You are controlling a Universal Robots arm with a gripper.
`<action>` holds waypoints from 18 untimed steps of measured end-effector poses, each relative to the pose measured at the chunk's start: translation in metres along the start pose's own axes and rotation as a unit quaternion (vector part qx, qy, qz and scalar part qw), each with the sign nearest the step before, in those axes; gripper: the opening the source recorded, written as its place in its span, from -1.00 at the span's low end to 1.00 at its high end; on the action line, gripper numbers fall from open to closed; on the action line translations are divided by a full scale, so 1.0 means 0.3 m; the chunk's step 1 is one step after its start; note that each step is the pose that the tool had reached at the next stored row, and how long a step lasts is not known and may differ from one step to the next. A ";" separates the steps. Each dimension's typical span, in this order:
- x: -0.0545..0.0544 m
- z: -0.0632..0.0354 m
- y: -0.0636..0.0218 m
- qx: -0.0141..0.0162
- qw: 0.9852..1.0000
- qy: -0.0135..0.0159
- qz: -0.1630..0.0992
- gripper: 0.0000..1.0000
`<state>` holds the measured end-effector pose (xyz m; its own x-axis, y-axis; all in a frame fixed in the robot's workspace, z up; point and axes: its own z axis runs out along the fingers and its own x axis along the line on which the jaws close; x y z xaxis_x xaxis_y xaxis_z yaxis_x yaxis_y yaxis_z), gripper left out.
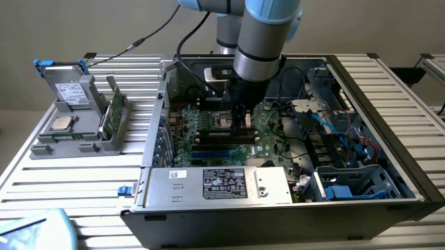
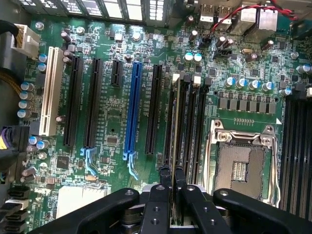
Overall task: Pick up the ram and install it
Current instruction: 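Insert the ram into the slot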
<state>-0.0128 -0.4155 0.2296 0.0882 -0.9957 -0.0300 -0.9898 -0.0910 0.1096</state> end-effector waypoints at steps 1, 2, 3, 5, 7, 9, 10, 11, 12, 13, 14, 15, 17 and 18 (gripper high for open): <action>-0.003 0.001 0.000 -0.002 1.000 0.003 0.000 -0.72; -0.003 0.001 0.000 -0.003 1.000 0.004 0.001 -0.72; -0.004 0.001 0.000 -0.003 1.000 0.005 0.001 -0.72; -0.004 0.001 0.000 -0.004 1.000 0.005 0.001 -0.72; -0.004 0.001 0.000 -0.004 1.000 0.005 0.001 -0.72; -0.004 0.001 0.000 -0.004 1.000 0.005 0.001 -0.72; -0.004 0.001 0.000 -0.004 1.000 0.005 0.001 -0.72; -0.005 0.000 0.000 -0.003 1.000 0.005 0.001 -0.72; -0.005 -0.001 0.000 -0.002 1.000 0.005 0.001 -0.72; -0.006 -0.001 0.000 0.000 1.000 0.006 0.001 -0.72; -0.007 -0.002 0.000 0.002 1.000 0.008 0.001 -0.72; -0.008 -0.002 0.000 0.003 1.000 0.011 0.002 -0.72; -0.012 -0.002 0.000 0.003 1.000 0.017 0.002 -0.72; -0.014 -0.002 0.000 0.003 1.000 0.021 0.003 -0.72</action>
<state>-0.0130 -0.4114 0.2303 0.0874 -0.9961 0.0134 -0.9909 -0.0855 0.1035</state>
